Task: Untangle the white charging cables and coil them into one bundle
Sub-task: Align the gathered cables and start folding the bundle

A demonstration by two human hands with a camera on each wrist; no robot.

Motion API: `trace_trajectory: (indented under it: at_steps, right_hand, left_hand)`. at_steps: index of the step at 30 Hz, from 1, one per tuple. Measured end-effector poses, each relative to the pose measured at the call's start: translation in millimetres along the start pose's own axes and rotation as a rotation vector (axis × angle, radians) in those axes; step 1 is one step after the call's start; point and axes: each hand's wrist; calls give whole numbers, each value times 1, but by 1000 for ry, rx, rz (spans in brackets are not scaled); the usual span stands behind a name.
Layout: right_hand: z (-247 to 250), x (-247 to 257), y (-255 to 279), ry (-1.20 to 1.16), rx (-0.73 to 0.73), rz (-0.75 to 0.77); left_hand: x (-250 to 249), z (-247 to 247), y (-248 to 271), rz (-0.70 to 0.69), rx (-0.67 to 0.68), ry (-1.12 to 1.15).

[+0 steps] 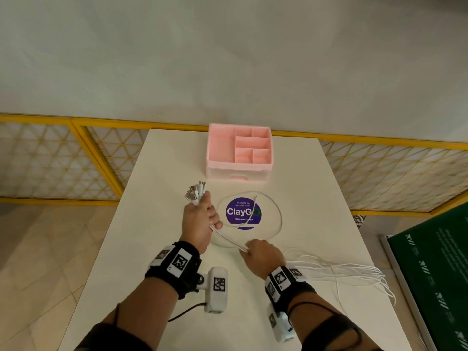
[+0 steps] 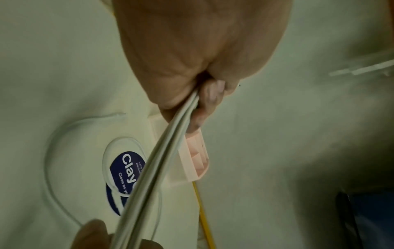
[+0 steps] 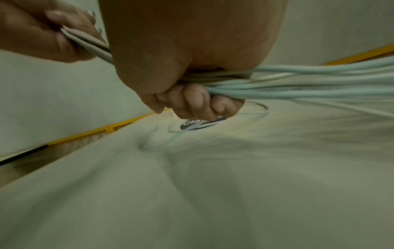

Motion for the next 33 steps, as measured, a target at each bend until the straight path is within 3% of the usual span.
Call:
trace_trajectory:
  at_steps: [5,10,12,14,15,18,20,24,30,33]
  right_hand:
    - [-11,-12,4,71,15,8]
    - [-5,-13,2,211,37,153]
    - [2,-15,-6,143,197,176]
    - [15,-15,-15,-92,402,134]
    - [23,-15,-20,-225,435,127]
    - [39,-10,-46,-521,239,78]
    - [37,-8,-70,-379,109,22]
    - [7,-13,-90,-37,203,-60]
    - [-10,-41,-68,-78,76,-237]
    - [2,-49,-56,-333,-90,-235]
  left_hand:
    - [17,1,0,59,14,-87]
    - [20,18,-6,151,-36,-43]
    - [21,25,-8,165,-72,-31]
    - [24,34,-11,172,-112,-21]
    - [25,39,-13,176,-131,-17]
    - [29,49,-17,179,-159,-21]
    - [30,51,-18,184,-161,-37]
    - [26,47,-17,174,-134,-69]
    - [18,39,-19,162,-79,-106]
    - [16,32,-16,166,-46,-107]
Point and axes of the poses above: each hand's wrist, its own y-axis away from the middle knuckle, its own z-axis out of the back of the hand, x = y × z
